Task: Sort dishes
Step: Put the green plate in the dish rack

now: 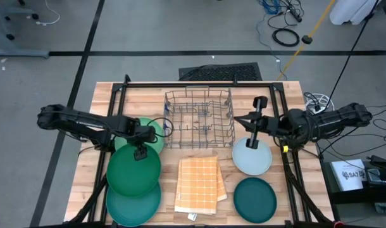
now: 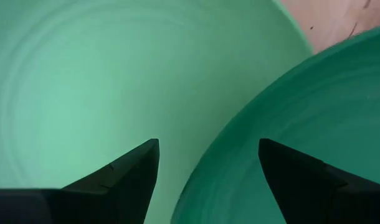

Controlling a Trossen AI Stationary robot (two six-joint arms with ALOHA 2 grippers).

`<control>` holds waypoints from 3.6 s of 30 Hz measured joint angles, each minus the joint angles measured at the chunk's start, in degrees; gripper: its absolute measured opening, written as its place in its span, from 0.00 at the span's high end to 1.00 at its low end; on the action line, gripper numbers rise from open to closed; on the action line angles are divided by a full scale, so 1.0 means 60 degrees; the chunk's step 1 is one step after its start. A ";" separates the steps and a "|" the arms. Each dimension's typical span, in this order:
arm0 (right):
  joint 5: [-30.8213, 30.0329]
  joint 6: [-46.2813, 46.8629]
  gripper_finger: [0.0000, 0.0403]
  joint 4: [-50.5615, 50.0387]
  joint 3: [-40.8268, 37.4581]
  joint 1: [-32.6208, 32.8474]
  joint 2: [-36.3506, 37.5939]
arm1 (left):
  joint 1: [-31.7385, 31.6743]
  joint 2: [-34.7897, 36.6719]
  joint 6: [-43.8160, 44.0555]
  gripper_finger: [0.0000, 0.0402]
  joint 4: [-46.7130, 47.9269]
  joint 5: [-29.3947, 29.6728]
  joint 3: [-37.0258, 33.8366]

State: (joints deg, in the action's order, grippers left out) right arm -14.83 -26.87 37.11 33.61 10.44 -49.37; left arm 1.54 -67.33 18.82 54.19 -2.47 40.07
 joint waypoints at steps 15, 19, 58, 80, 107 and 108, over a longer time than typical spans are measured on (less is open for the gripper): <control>-0.0004 -0.0139 1.00 0.0002 0.0002 0.0000 -0.0028 | 0.0001 -0.0725 -0.0224 0.65 -0.0123 -0.0075 0.0011; -0.0004 -0.0139 1.00 -0.0002 0.0004 0.0000 -0.0028 | 0.0001 -0.0719 -0.0260 0.82 -0.0129 -0.0075 0.0030; -0.0007 -0.0142 1.00 -0.0036 0.0007 0.0000 -0.0024 | 0.0004 0.0004 -0.1618 0.97 0.4678 0.3010 0.6928; -0.0007 0.1444 1.00 -0.0045 0.0007 0.0007 0.0037 | -0.1278 -0.1155 -1.1731 0.97 -0.4719 0.2757 0.7949; -0.0050 -0.0900 1.00 -0.0626 0.0007 -0.0754 0.0030 | -0.7319 -0.2652 -1.2537 0.97 -0.4025 -0.6995 0.7945; -0.0047 -0.0903 1.00 -0.0601 0.0007 -0.0770 0.0030 | -0.7479 -0.2746 -1.2537 0.97 -0.4037 -0.7275 0.7945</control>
State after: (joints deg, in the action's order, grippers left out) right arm -15.11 -32.29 33.51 33.65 5.82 -49.19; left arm -43.34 -83.81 -56.40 29.97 -46.12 87.74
